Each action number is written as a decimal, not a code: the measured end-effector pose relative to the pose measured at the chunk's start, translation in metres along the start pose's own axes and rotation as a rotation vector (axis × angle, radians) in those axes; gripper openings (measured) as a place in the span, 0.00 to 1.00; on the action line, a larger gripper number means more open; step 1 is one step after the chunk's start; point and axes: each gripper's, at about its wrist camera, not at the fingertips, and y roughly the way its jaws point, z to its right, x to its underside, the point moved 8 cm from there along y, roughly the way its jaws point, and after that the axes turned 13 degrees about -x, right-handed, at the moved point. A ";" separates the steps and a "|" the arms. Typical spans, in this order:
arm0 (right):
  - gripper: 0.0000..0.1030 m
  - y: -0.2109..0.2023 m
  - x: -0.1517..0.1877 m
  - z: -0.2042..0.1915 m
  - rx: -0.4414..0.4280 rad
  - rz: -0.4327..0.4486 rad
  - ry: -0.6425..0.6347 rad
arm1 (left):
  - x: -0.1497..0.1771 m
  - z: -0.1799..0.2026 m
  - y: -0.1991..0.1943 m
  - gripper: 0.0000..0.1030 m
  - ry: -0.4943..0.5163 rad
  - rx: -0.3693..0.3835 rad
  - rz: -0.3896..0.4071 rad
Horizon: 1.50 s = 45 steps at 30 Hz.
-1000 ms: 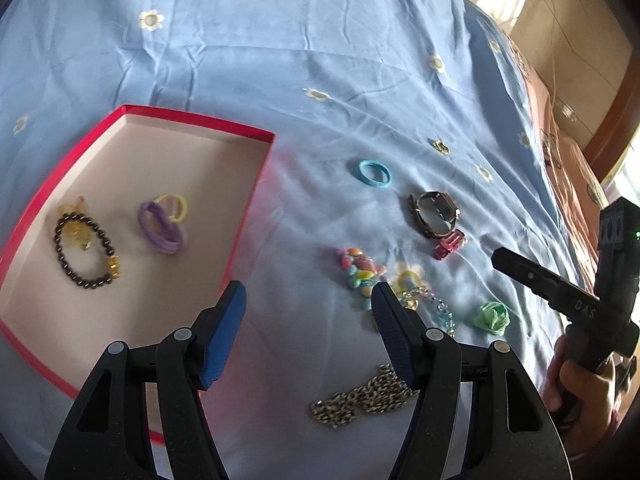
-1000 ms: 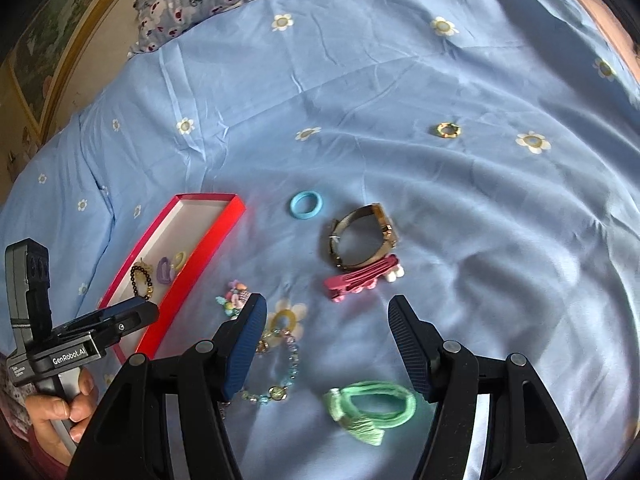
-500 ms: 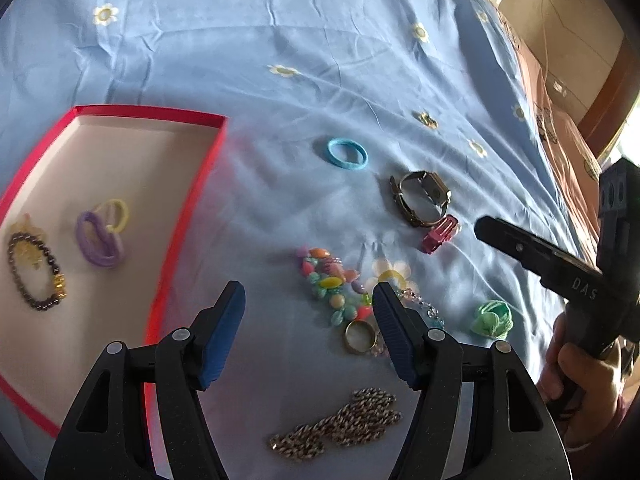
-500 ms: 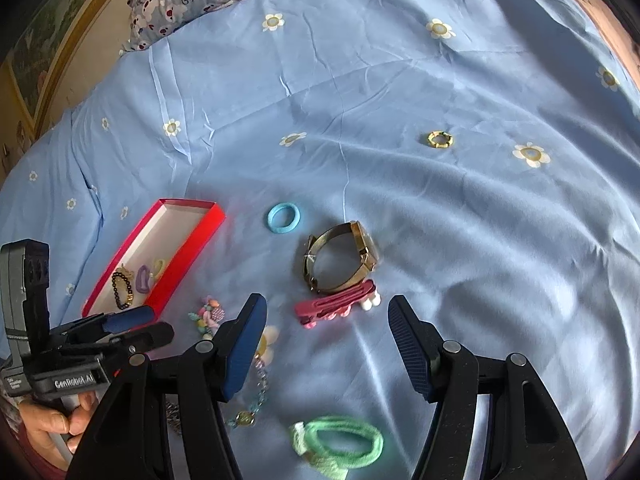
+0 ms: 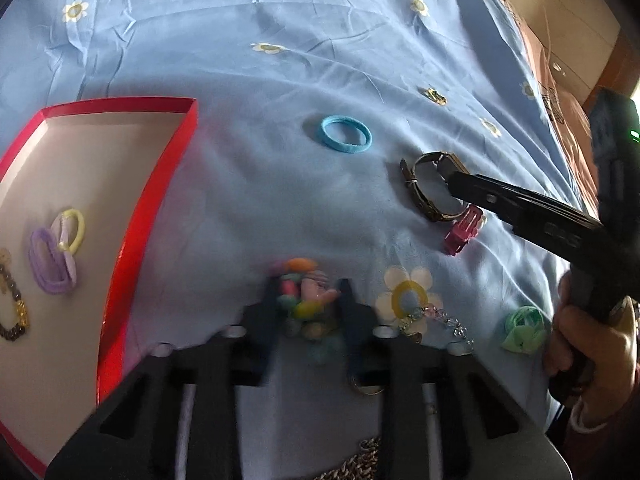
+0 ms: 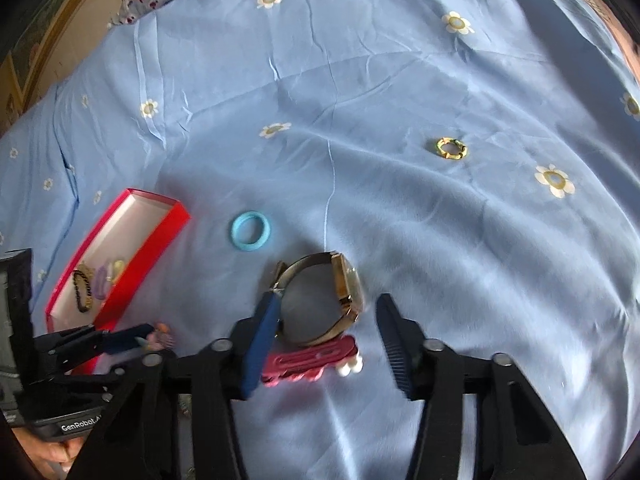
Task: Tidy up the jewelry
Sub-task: 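Grasp the pastel beaded bracelet with the left gripper while the right grasps the watch, then carry the bracelet and watch over the box lid and lower them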
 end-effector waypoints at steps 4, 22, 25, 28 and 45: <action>0.13 0.011 0.000 0.007 0.034 -0.018 -0.003 | -0.002 -0.002 -0.004 0.14 -0.007 0.022 0.015; 0.08 -0.022 0.018 -0.057 -0.105 0.016 -0.049 | -0.004 -0.027 -0.062 0.10 -0.084 0.067 0.122; 0.08 -0.025 0.021 -0.067 -0.124 0.015 -0.056 | -0.002 -0.033 -0.073 0.10 -0.096 0.069 0.138; 0.08 -0.026 0.023 -0.078 -0.139 0.013 -0.064 | 0.001 -0.040 -0.085 0.10 -0.112 0.069 0.157; 0.08 -0.013 0.029 -0.145 -0.219 -0.026 -0.145 | 0.010 -0.100 -0.123 0.10 -0.224 0.043 0.226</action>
